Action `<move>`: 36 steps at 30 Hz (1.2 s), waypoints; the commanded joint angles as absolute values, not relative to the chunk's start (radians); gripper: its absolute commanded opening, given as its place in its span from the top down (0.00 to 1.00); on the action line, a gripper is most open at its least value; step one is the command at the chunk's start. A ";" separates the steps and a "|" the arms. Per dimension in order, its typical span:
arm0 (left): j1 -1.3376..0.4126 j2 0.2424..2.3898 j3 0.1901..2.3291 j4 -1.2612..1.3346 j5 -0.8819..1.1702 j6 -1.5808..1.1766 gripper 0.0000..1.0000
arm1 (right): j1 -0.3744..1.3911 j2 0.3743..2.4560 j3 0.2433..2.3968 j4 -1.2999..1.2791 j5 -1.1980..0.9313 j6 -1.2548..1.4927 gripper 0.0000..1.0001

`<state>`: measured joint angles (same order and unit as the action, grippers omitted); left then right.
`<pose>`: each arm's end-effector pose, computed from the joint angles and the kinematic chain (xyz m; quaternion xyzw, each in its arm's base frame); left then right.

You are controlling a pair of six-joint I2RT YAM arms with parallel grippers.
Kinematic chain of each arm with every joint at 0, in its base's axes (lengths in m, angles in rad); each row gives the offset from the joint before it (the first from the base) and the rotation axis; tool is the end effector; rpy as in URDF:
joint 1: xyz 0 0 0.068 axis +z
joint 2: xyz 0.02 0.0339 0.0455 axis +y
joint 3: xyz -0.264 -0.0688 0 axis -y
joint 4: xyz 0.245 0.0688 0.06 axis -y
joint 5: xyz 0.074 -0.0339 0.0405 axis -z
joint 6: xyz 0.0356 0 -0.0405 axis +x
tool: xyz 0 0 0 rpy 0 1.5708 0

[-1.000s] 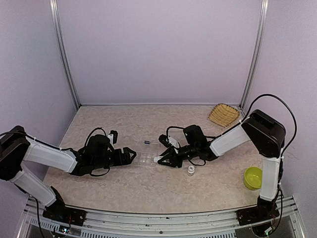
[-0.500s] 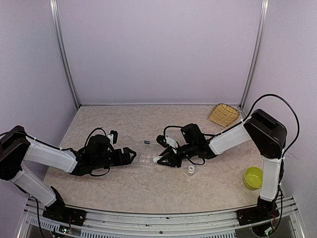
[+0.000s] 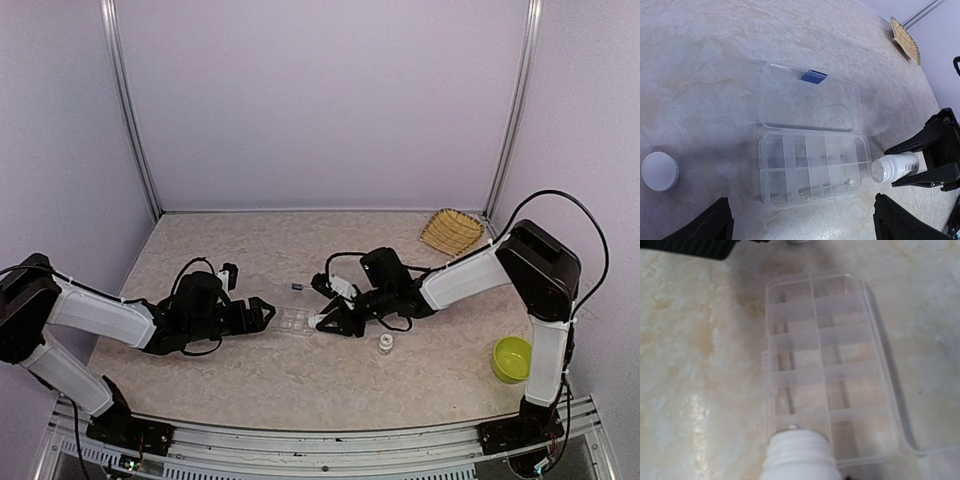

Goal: Sort the pills into containers
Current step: Pour the pill into the compartment of the pill container.

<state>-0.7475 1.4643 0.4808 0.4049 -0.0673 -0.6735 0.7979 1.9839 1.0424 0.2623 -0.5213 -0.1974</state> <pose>0.1992 -0.1813 0.1454 0.0165 0.8789 -0.2878 0.3799 0.2668 0.2989 0.1267 -0.5138 0.7130 0.3453 0.3292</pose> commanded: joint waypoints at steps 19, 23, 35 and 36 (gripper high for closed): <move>-0.755 1.475 0.495 0.411 -0.067 -0.667 0.05 | 0.846 1.964 1.100 0.046 -0.382 -0.295 0.86; -0.755 1.476 0.491 0.417 -0.066 -0.669 0.05 | 0.856 1.962 1.106 0.036 -0.363 -0.305 0.86; -0.757 1.483 0.479 0.434 -0.064 -0.673 0.05 | 0.880 1.961 1.129 -0.006 -0.318 -0.331 0.86; -0.758 1.484 0.479 0.436 -0.064 -0.673 0.05 | 0.882 1.961 1.131 -0.011 -0.313 -0.333 0.86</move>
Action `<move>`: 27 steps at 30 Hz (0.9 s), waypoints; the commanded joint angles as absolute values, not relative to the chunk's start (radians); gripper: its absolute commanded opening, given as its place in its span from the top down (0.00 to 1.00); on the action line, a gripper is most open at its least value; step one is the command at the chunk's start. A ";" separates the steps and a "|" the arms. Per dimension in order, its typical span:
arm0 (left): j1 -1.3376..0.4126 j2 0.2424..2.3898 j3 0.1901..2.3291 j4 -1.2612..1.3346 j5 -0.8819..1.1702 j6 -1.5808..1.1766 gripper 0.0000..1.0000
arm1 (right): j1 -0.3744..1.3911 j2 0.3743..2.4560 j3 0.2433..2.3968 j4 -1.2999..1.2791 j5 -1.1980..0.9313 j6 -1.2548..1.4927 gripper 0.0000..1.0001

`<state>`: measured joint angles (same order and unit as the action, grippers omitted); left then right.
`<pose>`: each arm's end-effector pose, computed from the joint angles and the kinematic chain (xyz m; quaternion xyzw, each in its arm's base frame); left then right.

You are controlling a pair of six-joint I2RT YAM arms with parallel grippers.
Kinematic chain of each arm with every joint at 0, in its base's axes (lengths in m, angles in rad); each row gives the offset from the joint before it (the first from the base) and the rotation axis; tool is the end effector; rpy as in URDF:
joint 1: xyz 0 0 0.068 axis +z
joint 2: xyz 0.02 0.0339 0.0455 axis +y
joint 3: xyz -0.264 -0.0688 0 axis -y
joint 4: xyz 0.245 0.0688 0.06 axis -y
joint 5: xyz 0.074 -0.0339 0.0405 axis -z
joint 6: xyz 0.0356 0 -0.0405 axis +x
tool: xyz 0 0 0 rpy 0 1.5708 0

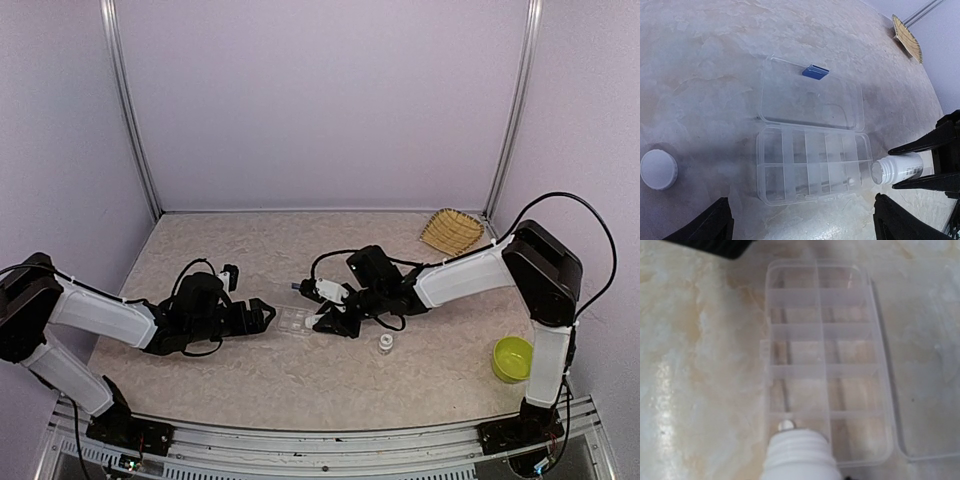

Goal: Sort the pills into containers
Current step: Pour the pill into the compartment of the pill container.

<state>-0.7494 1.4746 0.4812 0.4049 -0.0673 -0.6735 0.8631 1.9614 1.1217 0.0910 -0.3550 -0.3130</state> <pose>0.1991 -0.1820 0.1430 0.0176 0.8813 -0.2853 0.3764 0.2555 0.3176 0.1422 -0.5592 0.7116 0.2626 0.3345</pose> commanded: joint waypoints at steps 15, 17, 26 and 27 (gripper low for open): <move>-0.758 1.485 0.464 0.449 -0.063 -0.676 0.05 | 0.905 1.961 1.168 -0.068 -0.238 -0.370 0.87; -0.758 1.485 0.464 0.451 -0.063 -0.678 0.05 | 0.908 1.960 1.174 -0.077 -0.222 -0.378 0.87; -0.758 1.488 0.463 0.456 -0.061 -0.680 0.05 | 0.921 1.962 1.192 -0.103 -0.192 -0.397 0.87; -0.758 1.488 0.461 0.456 -0.061 -0.679 0.05 | 0.923 1.962 1.193 -0.103 -0.191 -0.397 0.87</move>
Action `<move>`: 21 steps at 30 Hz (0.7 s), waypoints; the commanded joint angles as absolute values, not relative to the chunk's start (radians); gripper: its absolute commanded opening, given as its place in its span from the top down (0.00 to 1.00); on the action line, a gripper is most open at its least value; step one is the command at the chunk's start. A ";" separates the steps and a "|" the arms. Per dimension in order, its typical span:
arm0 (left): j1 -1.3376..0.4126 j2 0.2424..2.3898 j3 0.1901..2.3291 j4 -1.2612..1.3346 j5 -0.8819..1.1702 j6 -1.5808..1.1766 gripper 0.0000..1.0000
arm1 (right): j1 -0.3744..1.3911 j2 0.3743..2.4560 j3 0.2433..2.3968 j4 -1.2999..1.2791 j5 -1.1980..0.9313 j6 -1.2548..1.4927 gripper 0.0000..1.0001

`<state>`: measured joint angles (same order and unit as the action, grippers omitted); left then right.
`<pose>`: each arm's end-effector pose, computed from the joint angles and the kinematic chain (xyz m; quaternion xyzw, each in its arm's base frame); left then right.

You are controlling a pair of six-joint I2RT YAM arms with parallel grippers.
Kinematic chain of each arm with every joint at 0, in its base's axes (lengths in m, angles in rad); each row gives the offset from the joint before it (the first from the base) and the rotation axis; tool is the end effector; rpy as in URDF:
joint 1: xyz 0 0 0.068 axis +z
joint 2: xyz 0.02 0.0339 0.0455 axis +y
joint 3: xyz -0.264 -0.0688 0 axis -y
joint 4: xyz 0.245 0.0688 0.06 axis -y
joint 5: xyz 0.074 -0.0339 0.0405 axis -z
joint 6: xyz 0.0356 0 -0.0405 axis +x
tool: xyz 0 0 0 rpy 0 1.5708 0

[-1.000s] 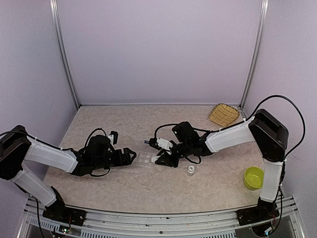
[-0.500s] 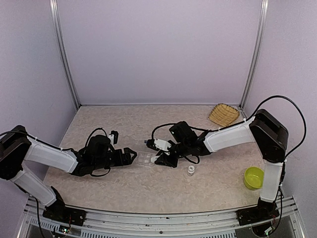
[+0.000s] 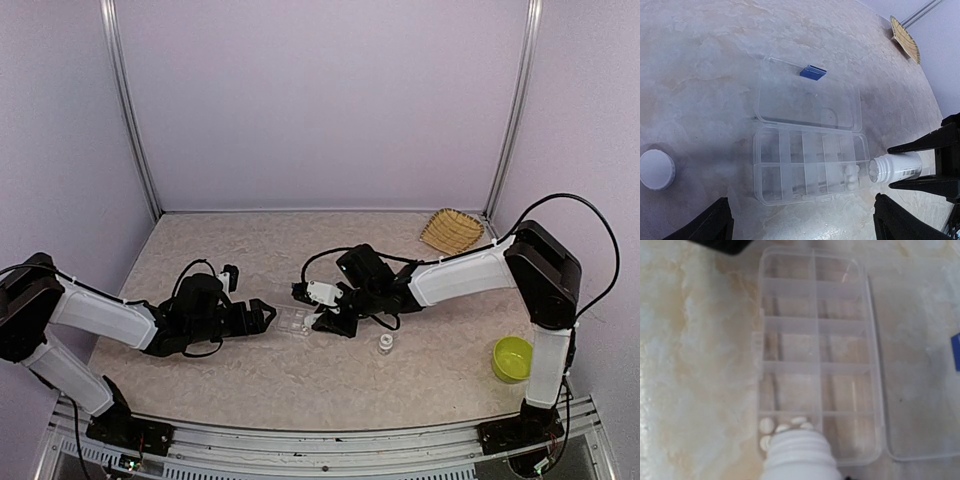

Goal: Sort the pills into containers
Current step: Pour the pill into the compartment of the pill container.

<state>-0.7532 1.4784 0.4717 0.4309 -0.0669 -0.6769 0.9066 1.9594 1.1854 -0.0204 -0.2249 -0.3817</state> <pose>0.1980 -0.1824 0.1418 0.0176 0.8783 -0.2905 0.3794 0.2485 0.3304 0.1519 -0.5863 0.7099 0.1979 0.3363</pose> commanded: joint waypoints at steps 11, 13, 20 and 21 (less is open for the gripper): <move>-0.758 1.483 0.458 0.455 -0.063 -0.681 0.05 | 0.923 1.958 1.176 -0.070 -0.209 -0.386 0.88; -0.758 1.483 0.458 0.454 -0.063 -0.682 0.05 | 0.922 1.954 1.170 -0.059 -0.211 -0.383 0.88; -0.758 1.482 0.459 0.454 -0.064 -0.681 0.05 | 0.923 1.935 1.136 -0.001 -0.237 -0.363 0.88; -0.758 1.481 0.459 0.455 -0.063 -0.681 0.05 | 0.923 1.936 1.135 0.001 -0.239 -0.360 0.88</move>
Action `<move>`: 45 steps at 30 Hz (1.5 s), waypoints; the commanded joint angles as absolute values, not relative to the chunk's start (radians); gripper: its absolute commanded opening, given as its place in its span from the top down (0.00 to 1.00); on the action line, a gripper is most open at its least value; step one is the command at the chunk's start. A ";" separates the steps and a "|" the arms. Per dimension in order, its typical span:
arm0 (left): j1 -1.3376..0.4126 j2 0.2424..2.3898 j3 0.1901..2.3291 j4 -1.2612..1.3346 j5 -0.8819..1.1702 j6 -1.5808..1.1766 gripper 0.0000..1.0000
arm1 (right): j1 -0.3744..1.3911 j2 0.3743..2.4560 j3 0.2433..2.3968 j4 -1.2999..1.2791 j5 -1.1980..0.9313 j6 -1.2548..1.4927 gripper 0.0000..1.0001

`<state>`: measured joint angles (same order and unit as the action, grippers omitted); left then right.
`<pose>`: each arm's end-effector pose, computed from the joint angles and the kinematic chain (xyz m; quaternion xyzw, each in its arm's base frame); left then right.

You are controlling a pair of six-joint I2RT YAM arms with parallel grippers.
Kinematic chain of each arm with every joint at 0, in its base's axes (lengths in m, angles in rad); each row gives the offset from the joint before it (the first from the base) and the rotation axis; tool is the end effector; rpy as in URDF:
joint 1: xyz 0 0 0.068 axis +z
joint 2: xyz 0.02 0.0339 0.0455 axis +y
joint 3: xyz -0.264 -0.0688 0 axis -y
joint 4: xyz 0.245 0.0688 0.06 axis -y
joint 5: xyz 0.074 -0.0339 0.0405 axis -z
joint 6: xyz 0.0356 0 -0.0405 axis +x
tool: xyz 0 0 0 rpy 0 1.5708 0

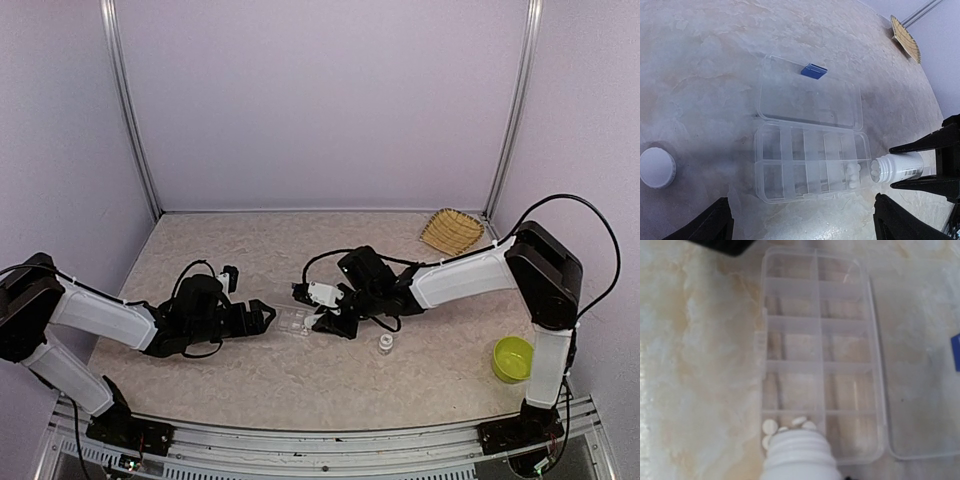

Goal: Sort the pills into containers
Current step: Pour the pill into the compartment of the pill container.

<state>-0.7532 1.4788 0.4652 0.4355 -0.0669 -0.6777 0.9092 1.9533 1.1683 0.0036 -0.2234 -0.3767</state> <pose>0.1971 -0.1815 0.1403 0.0173 0.8788 -0.2900 0.3785 0.2466 0.3295 0.1511 -0.5843 0.7085 0.1998 0.3416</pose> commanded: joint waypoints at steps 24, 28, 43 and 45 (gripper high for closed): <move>-0.757 1.452 0.454 0.438 -0.073 -0.682 0.05 | 0.852 1.892 0.987 0.266 -0.385 -0.222 0.88; -0.756 1.446 0.457 0.428 -0.076 -0.677 0.05 | 0.831 1.886 0.954 0.339 -0.433 -0.182 0.88; -0.755 1.419 0.486 0.385 -0.094 -0.663 0.04 | 0.773 1.901 0.891 0.533 -0.598 -0.046 0.87; -0.753 1.412 0.489 0.380 -0.094 -0.660 0.03 | 0.764 1.902 0.885 0.561 -0.620 -0.027 0.87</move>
